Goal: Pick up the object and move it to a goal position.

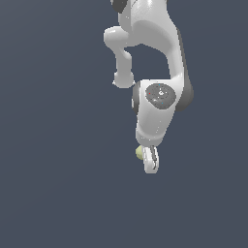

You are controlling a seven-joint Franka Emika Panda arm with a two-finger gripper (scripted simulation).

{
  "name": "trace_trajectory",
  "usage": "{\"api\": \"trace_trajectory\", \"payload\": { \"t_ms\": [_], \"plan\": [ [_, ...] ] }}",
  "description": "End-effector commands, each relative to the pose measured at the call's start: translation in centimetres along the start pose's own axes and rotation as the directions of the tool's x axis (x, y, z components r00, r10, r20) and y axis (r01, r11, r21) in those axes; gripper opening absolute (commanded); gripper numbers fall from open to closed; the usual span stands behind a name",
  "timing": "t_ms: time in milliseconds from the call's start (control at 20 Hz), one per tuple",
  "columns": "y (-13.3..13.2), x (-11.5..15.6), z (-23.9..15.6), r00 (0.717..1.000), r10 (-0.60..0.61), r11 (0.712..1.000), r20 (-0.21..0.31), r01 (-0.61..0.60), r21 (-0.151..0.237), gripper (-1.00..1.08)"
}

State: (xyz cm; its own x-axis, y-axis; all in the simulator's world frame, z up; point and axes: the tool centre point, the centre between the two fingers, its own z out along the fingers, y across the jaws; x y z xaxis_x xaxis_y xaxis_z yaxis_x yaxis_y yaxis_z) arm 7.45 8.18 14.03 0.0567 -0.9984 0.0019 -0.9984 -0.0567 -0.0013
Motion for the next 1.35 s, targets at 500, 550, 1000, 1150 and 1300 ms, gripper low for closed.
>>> {"api": "trace_trajectory", "payload": {
  "t_ms": [500, 550, 1000, 1150, 1300],
  "plan": [
    [-5.1, -1.3, -3.2, 1.0, 0.0, 1.0, 0.001, 0.0, -0.001, -1.0],
    [-5.3, -1.3, -3.4, 1.0, 0.0, 1.0, 0.001, 0.0, -0.001, -1.0],
    [-6.9, -1.7, -4.3, 1.0, 0.0, 1.0, 0.002, 0.0, -0.001, -1.0],
    [-7.1, -1.7, -4.4, 1.0, 0.0, 1.0, 0.002, 0.0, -0.001, -1.0],
    [-7.1, -1.7, -4.4, 1.0, 0.0, 1.0, 0.002, 0.0, -0.001, -1.0]
  ]
}}
